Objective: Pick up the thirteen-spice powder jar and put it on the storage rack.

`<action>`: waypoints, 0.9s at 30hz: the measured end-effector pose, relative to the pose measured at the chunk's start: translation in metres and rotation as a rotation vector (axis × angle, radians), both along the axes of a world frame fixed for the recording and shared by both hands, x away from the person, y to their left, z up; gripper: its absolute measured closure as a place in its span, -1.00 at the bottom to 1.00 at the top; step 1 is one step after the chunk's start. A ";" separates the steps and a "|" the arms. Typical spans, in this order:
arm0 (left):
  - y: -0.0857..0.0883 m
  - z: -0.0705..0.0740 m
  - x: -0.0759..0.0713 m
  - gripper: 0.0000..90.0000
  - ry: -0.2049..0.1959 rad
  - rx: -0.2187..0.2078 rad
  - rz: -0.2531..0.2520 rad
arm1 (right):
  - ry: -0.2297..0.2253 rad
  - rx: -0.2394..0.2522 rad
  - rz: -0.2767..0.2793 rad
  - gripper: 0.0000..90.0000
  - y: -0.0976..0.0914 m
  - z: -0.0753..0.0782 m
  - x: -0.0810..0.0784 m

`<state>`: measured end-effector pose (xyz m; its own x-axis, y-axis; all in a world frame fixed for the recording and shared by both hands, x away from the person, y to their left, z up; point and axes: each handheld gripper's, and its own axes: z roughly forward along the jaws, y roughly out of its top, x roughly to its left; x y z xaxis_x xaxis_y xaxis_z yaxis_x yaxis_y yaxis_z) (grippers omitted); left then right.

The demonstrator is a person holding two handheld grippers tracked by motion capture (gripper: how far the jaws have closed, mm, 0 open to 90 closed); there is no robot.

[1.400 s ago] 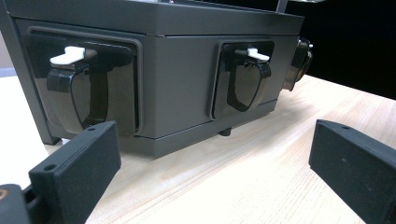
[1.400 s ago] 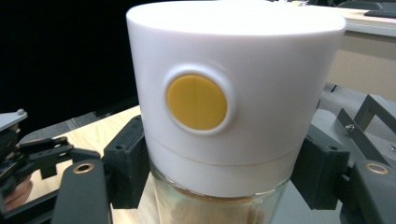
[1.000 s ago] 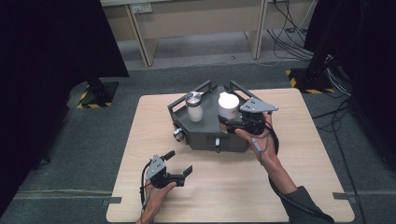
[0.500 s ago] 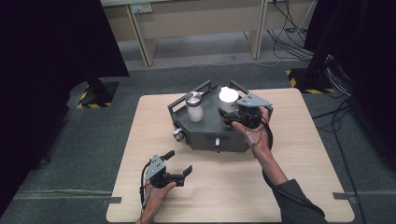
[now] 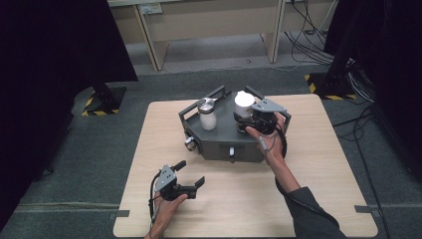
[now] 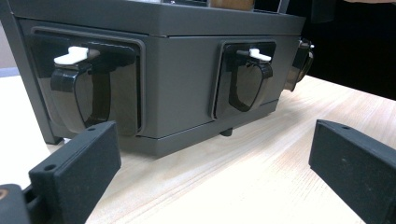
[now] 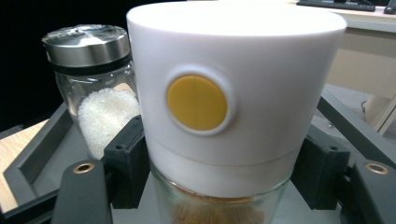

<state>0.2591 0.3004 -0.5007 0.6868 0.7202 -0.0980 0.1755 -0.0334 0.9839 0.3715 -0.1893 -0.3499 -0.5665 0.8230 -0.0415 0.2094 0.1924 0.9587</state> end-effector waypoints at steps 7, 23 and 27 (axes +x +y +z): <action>0.000 0.000 0.000 -0.97 0.000 0.000 -0.001 | -0.009 0.003 -0.004 -0.32 0.000 -0.005 0.001; 0.000 0.000 0.000 -0.97 0.001 0.002 -0.001 | 0.007 0.026 -0.019 -0.67 -0.003 -0.006 -0.003; -0.001 0.000 0.000 -0.97 0.001 0.003 -0.001 | 0.013 0.040 -0.020 -0.79 -0.005 -0.006 -0.006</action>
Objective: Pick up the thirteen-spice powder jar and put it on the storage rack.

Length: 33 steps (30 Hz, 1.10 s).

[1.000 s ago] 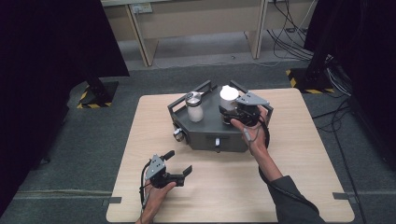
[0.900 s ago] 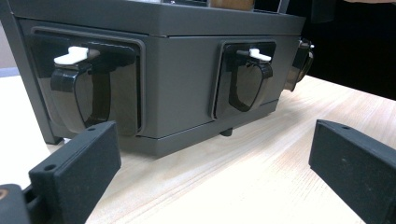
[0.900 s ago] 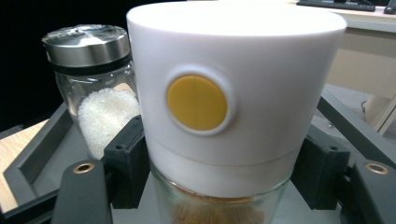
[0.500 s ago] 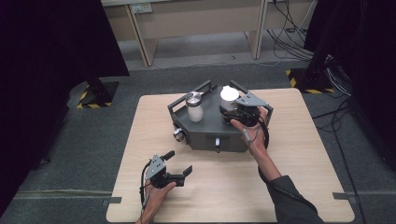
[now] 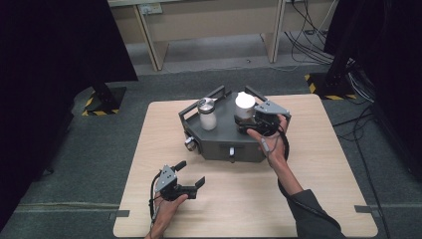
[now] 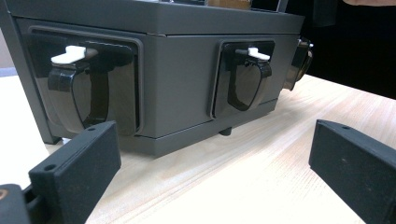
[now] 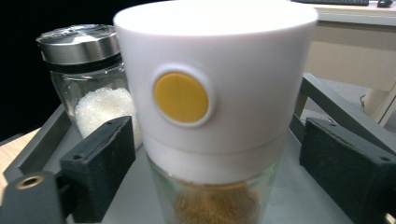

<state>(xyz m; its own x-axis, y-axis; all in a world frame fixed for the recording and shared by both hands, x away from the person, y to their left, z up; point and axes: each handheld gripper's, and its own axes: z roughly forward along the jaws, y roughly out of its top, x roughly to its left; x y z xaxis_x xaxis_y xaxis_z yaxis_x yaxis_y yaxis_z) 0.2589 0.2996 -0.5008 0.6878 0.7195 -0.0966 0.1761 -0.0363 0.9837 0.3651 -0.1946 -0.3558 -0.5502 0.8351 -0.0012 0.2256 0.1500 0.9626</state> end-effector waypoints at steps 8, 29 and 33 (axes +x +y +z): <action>0.000 0.000 0.000 -0.97 0.000 -0.001 0.000 | 0.006 0.060 0.012 -0.96 -0.011 -0.005 -0.009; 0.000 0.000 0.000 -0.97 0.002 0.002 0.004 | -0.010 0.126 0.074 -0.98 -0.038 -0.029 -0.045; 0.000 0.000 0.000 -0.97 0.002 0.001 0.006 | -0.020 0.128 0.086 -0.98 -0.041 -0.034 -0.054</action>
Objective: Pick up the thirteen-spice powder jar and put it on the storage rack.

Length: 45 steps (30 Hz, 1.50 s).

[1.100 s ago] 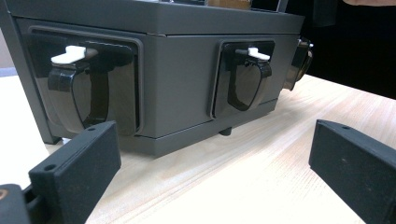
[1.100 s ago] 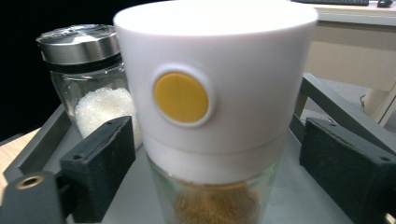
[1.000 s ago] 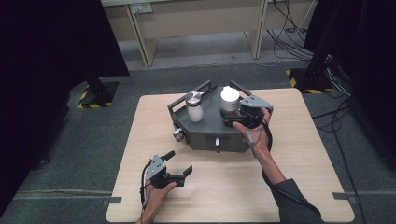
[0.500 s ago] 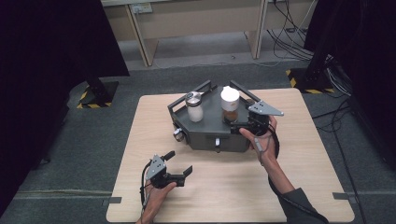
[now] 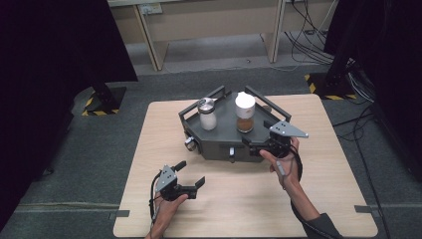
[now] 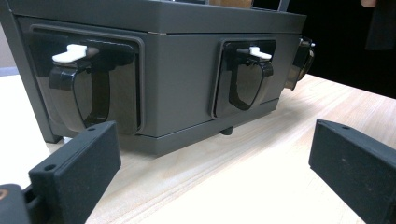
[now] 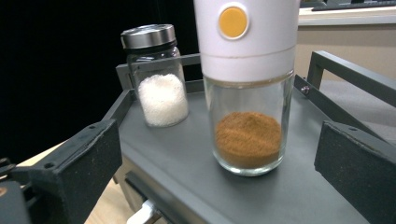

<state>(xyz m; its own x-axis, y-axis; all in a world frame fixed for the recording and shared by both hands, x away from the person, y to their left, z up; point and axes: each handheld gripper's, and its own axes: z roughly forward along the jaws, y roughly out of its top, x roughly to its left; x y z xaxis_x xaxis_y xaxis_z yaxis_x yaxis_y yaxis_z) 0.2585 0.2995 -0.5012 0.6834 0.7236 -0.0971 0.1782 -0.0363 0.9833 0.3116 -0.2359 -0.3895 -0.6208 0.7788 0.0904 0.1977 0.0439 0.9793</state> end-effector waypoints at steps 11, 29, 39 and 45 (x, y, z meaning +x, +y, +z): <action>0.001 0.000 -0.001 -0.97 -0.001 0.001 0.011 | -0.034 -0.001 0.046 -0.98 -0.006 -0.009 -0.019; 0.001 -0.001 -0.002 -0.97 -0.002 0.002 0.015 | -0.037 -0.023 0.084 -0.98 -0.021 -0.030 -0.055; 0.001 -0.001 -0.002 -0.97 -0.002 0.003 0.015 | -0.025 -0.006 0.108 -0.98 -0.021 -0.054 -0.068; 0.000 -0.001 -0.002 -0.97 -0.003 0.004 0.014 | -0.021 0.002 0.120 -0.98 -0.021 -0.066 -0.071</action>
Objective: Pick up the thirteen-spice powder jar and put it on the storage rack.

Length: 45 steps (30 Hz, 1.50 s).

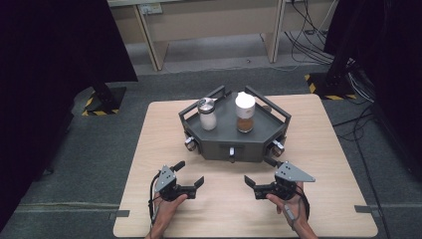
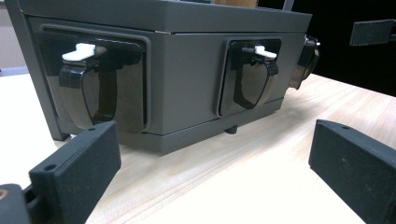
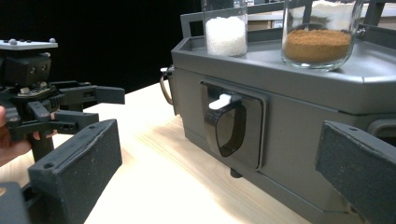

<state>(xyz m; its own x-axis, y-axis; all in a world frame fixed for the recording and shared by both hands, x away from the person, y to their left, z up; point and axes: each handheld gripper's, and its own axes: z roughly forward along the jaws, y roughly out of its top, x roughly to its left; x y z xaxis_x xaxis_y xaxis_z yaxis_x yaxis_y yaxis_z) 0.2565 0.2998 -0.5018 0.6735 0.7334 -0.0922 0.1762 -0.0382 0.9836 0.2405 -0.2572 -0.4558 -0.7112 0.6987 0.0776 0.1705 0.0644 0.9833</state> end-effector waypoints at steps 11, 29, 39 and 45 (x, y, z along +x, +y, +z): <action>0.000 0.001 -0.001 -0.97 -0.006 0.001 -0.002 | -0.011 0.004 -0.004 -0.98 -0.002 -0.009 -0.005; 0.001 0.001 -0.001 -0.97 -0.014 -0.001 -0.002 | 0.027 -0.014 -0.005 -0.98 -0.002 -0.024 -0.009; 0.001 0.001 -0.002 -0.97 -0.015 -0.001 -0.002 | 0.027 -0.019 0.000 -0.98 0.000 -0.027 -0.011; 0.001 0.001 -0.002 -0.97 -0.015 0.001 -0.002 | 0.027 -0.021 -0.002 -0.98 -0.001 -0.028 -0.011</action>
